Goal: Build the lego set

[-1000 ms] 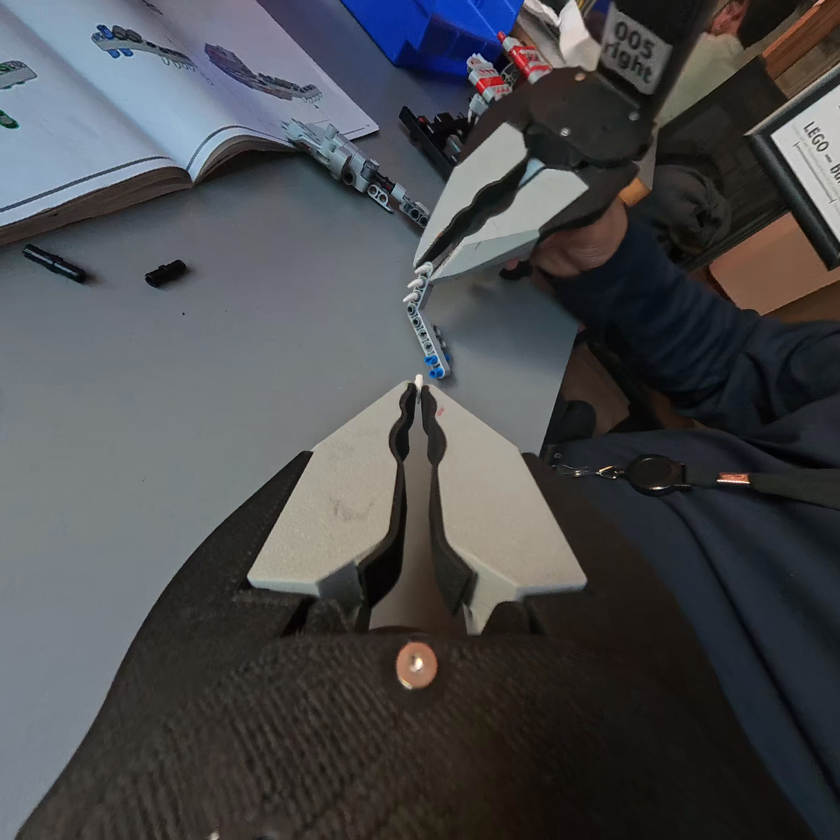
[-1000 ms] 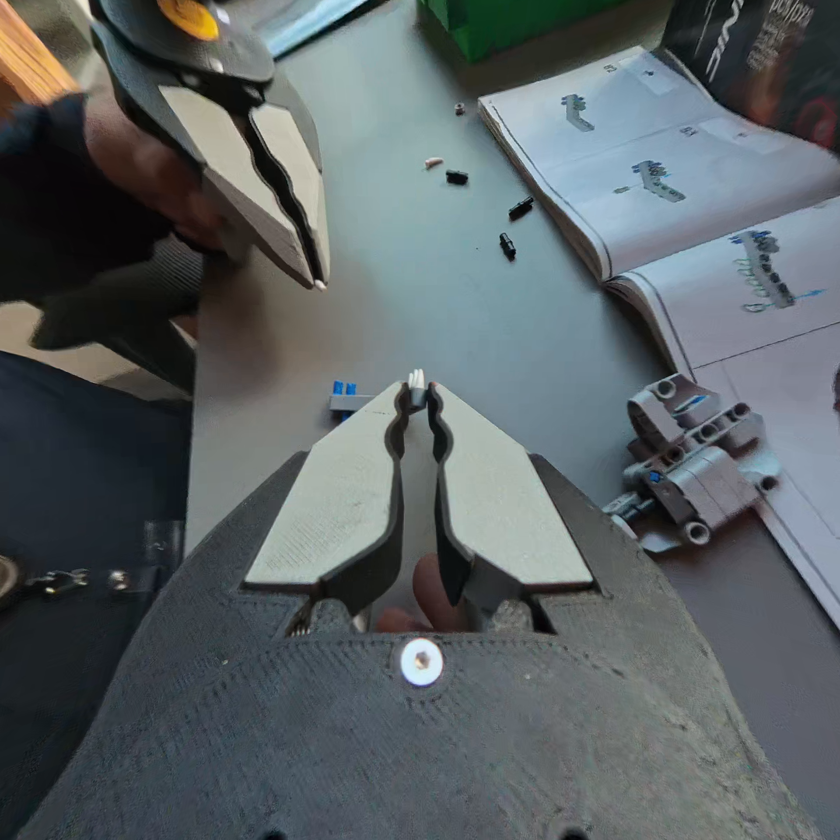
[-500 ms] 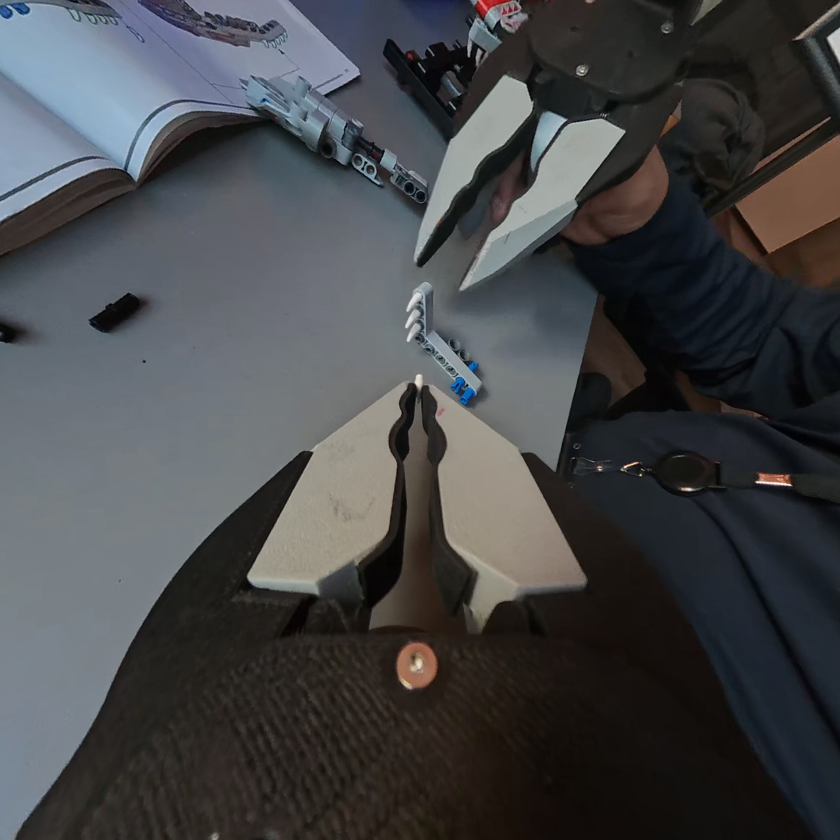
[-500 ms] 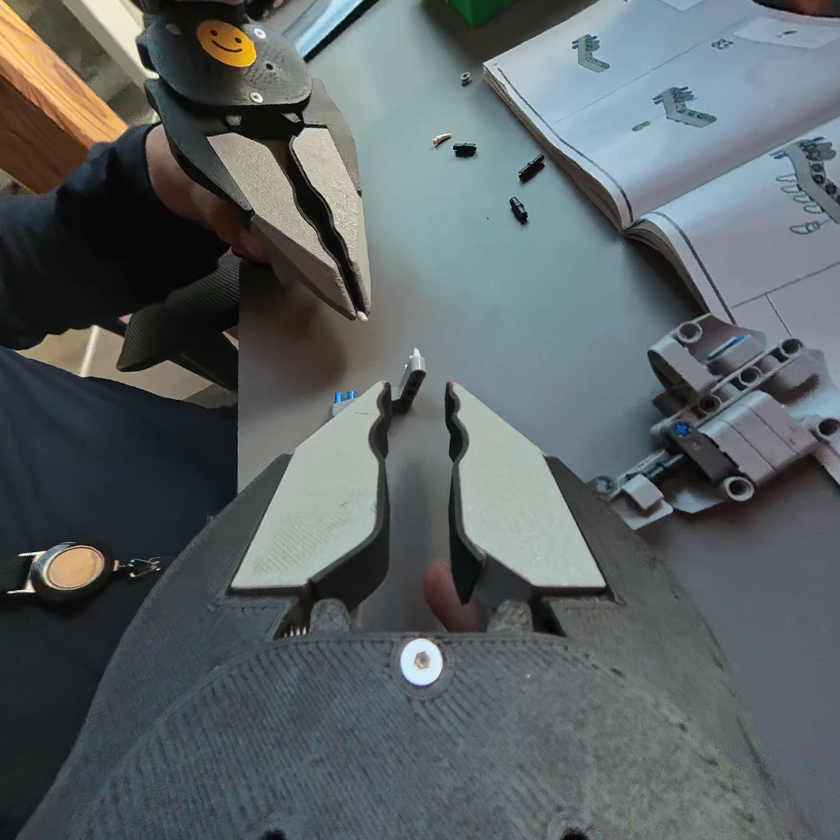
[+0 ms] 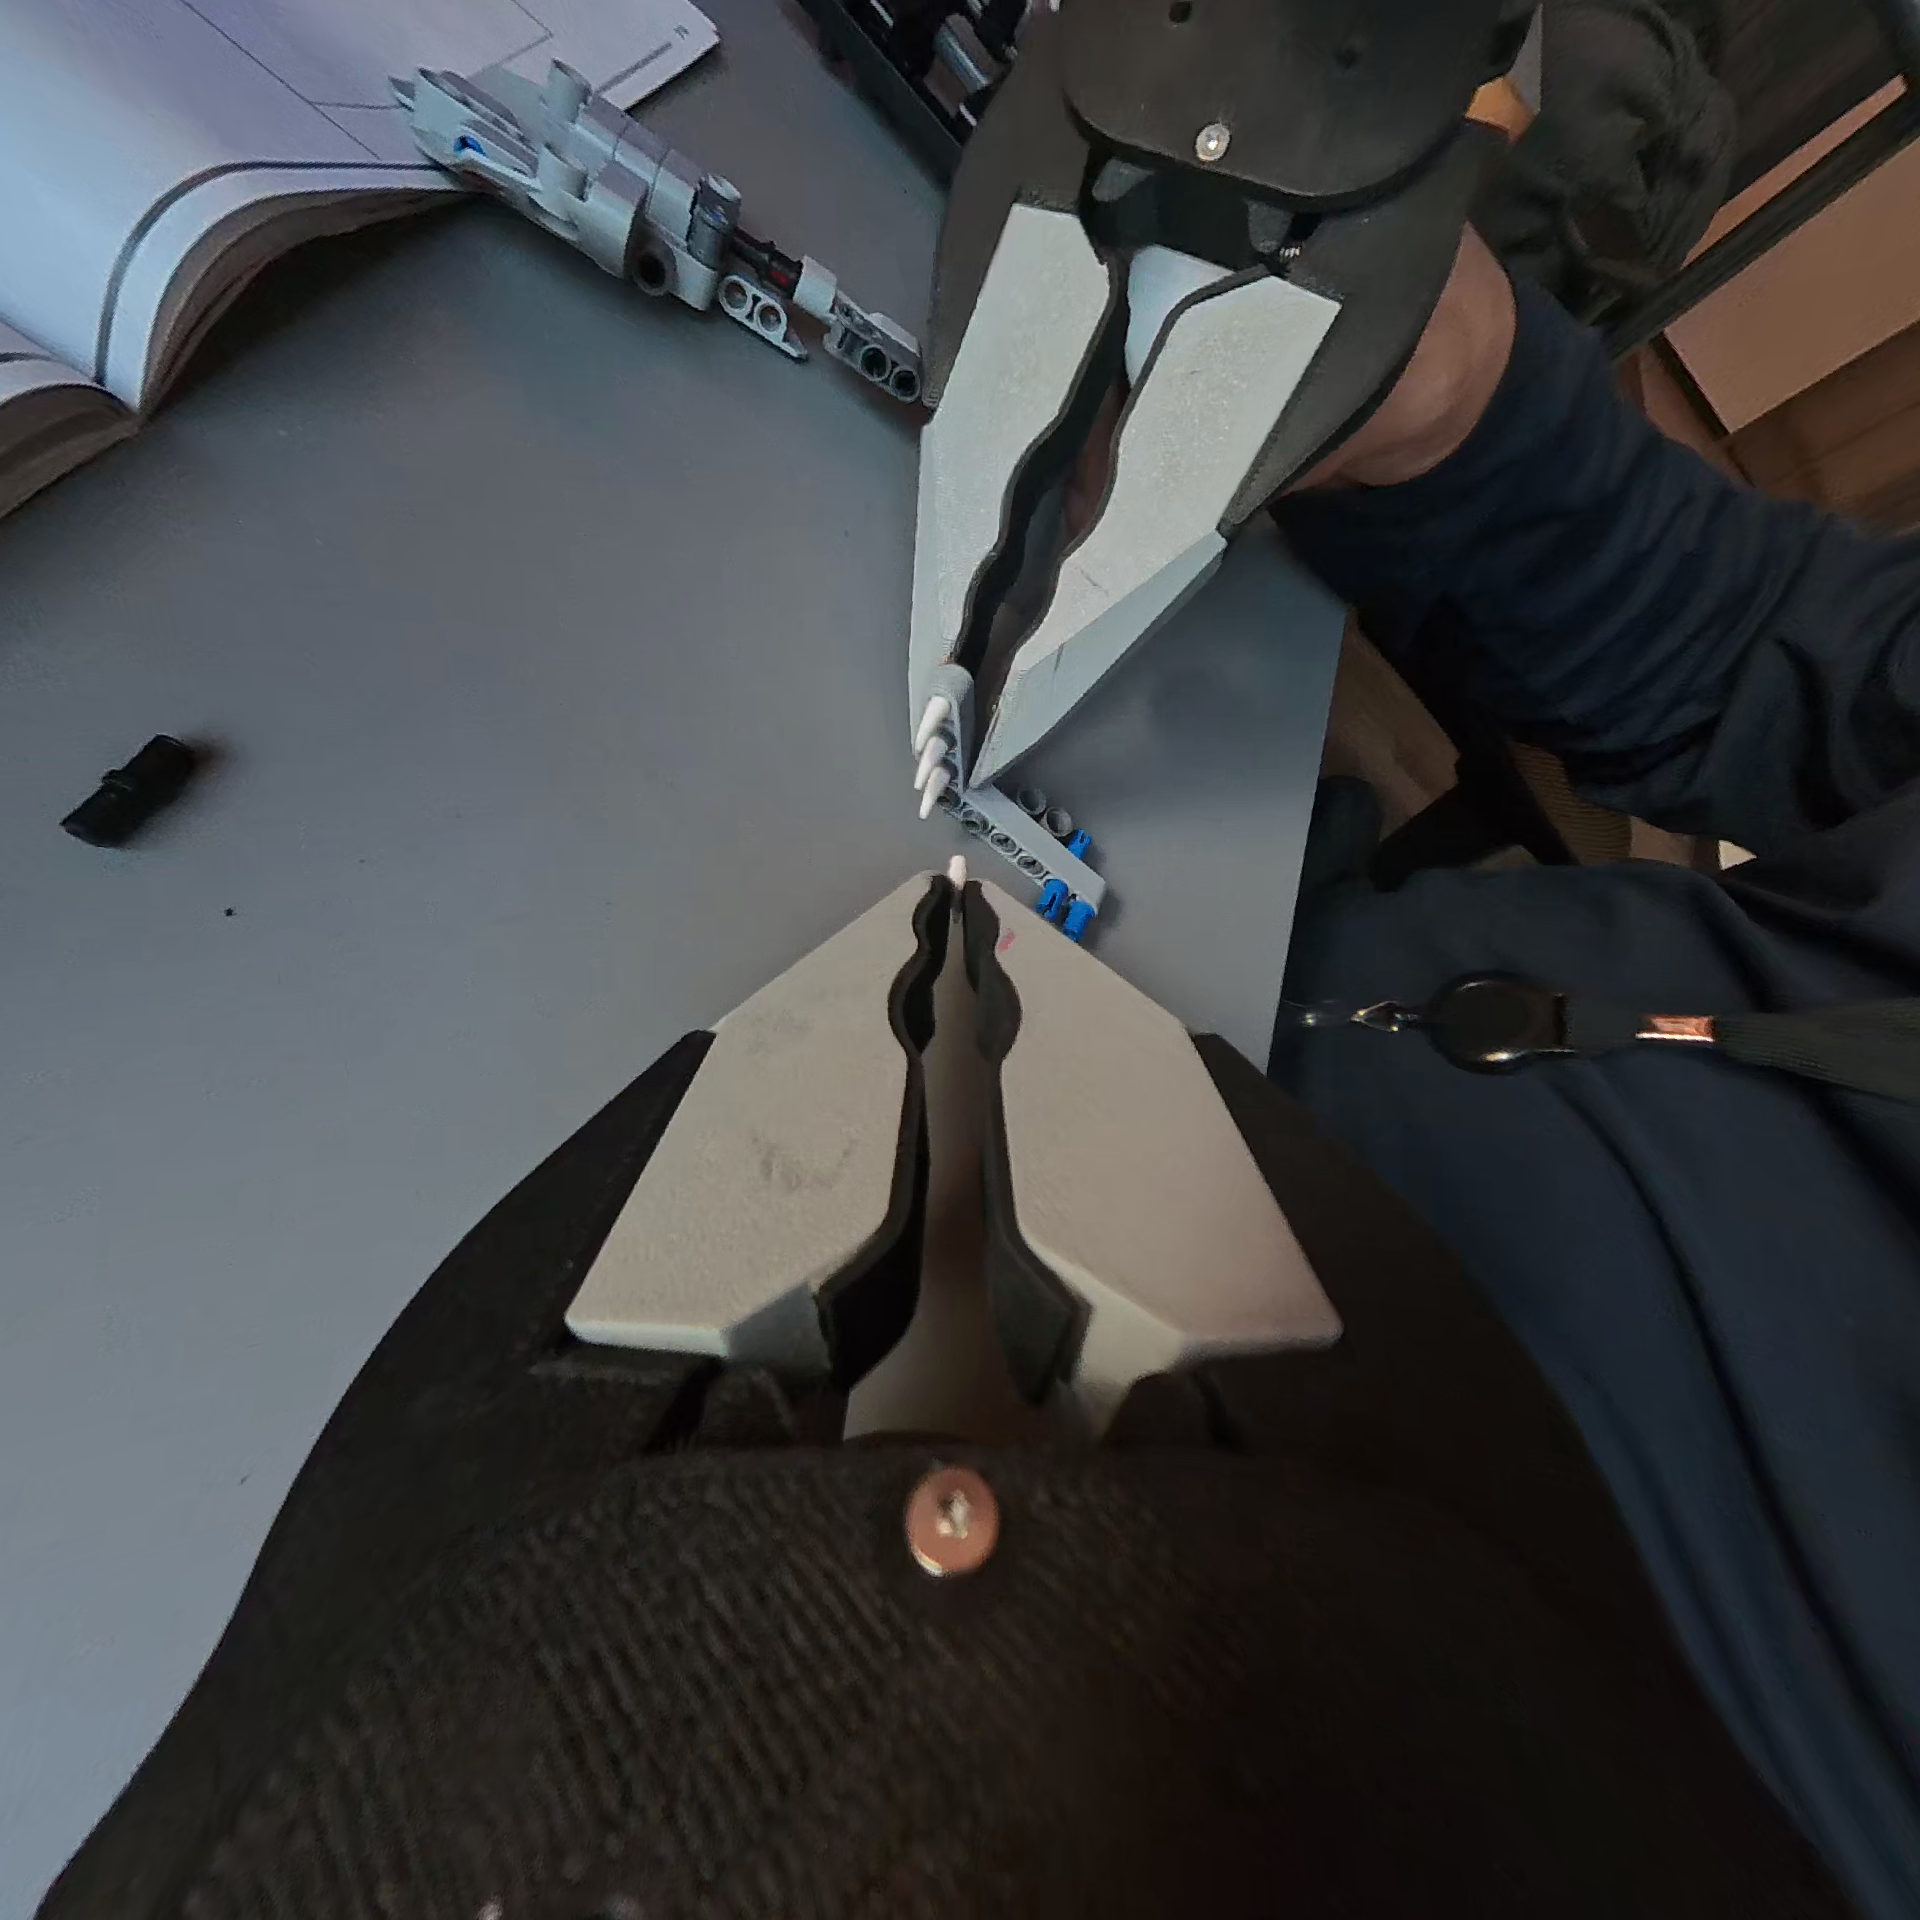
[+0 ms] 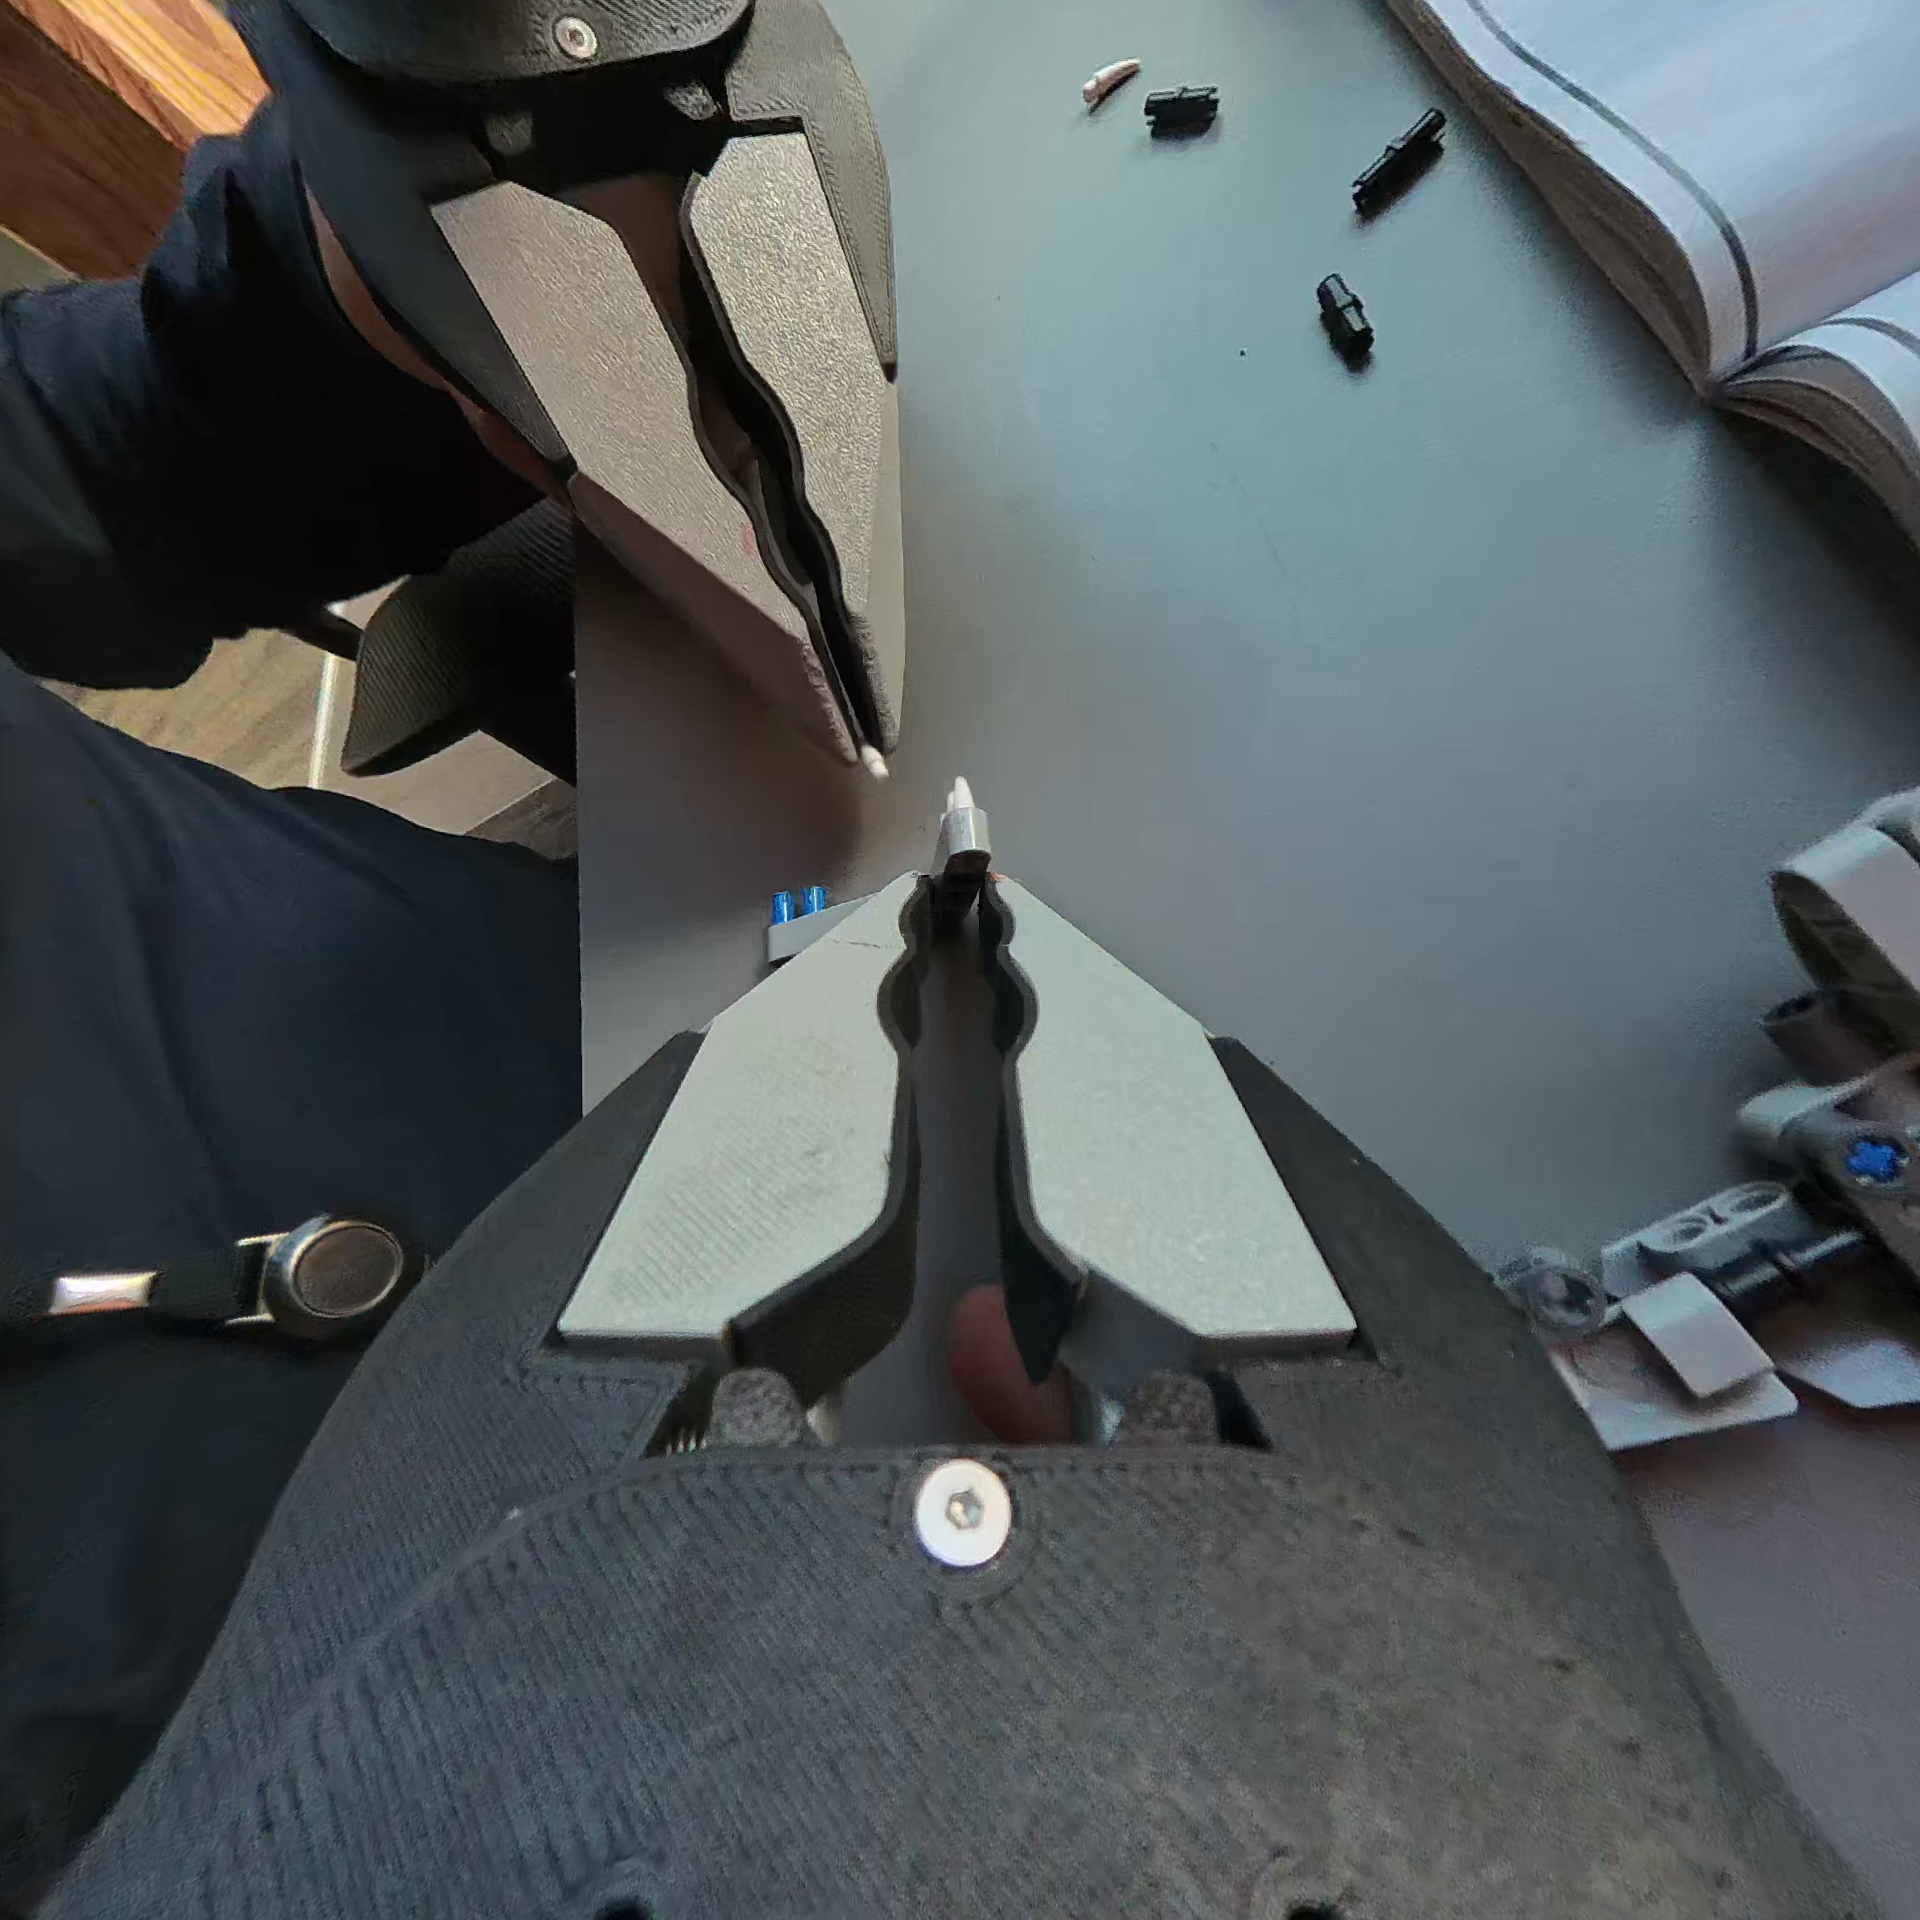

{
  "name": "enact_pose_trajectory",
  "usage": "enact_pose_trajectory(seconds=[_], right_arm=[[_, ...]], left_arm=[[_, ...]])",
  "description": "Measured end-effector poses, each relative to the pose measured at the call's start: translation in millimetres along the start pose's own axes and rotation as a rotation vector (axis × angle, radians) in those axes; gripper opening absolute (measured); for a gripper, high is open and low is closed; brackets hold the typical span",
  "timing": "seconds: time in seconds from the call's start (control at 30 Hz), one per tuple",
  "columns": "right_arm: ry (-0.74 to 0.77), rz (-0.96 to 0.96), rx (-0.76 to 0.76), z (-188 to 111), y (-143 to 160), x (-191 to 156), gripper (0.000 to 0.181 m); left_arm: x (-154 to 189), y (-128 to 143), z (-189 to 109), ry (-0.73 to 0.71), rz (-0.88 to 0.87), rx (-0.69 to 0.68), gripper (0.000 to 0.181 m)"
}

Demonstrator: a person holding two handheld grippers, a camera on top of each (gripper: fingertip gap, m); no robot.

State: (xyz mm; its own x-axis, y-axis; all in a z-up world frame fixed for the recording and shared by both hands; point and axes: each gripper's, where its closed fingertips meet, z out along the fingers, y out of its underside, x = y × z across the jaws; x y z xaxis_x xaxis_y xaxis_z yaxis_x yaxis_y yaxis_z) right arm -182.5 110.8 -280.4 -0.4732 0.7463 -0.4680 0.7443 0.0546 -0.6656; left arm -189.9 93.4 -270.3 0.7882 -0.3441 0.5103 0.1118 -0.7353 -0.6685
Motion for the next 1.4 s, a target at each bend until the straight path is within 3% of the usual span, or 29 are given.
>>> enact_pose_trajectory(seconds=[0.13,0.3,0.63,0.77,0.87,1.0,1.17,1.3,1.33,1.4], right_arm=[[-0.070,-0.006,0.000,3,-6,-5,0.005],[-0.180,0.014,0.090,-5,-21,-12,0.004],[-0.152,-0.200,-0.141,10,-11,-1,0.006],[-0.092,-0.199,-0.152,8,-18,3,0.020],[0.040,-0.108,-0.091,-3,-16,9,0.027],[0.102,-0.026,-0.019,-2,-5,-10,0.045],[0.235,-0.095,-0.052,6,1,-13,0.039],[0.239,-0.136,-0.108,6,5,-14,0.036],[0.264,-0.151,-0.125,2,7,-10,0.027],[0.221,-0.144,-0.120,-2,7,-13,0.030]], left_arm=[[-2,4,4,-0.022,0.005,-0.030,0.000],[3,-2,1,0.001,-0.033,0.033,0.000],[-2,9,-2,-0.041,-0.040,-0.009,0.000],[-2,16,-8,-0.061,-0.031,-0.019,0.000],[-9,15,-18,-0.082,-0.016,0.002,0.000],[-22,4,-28,-0.085,-0.013,0.051,0.000],[-26,3,-27,-0.073,-0.013,0.028,0.000],[-21,10,-22,-0.100,-0.035,0.013,0.000],[-18,11,-21,-0.104,-0.041,0.017,0.000],[-13,12,-18,-0.109,-0.057,0.031,0.000]])
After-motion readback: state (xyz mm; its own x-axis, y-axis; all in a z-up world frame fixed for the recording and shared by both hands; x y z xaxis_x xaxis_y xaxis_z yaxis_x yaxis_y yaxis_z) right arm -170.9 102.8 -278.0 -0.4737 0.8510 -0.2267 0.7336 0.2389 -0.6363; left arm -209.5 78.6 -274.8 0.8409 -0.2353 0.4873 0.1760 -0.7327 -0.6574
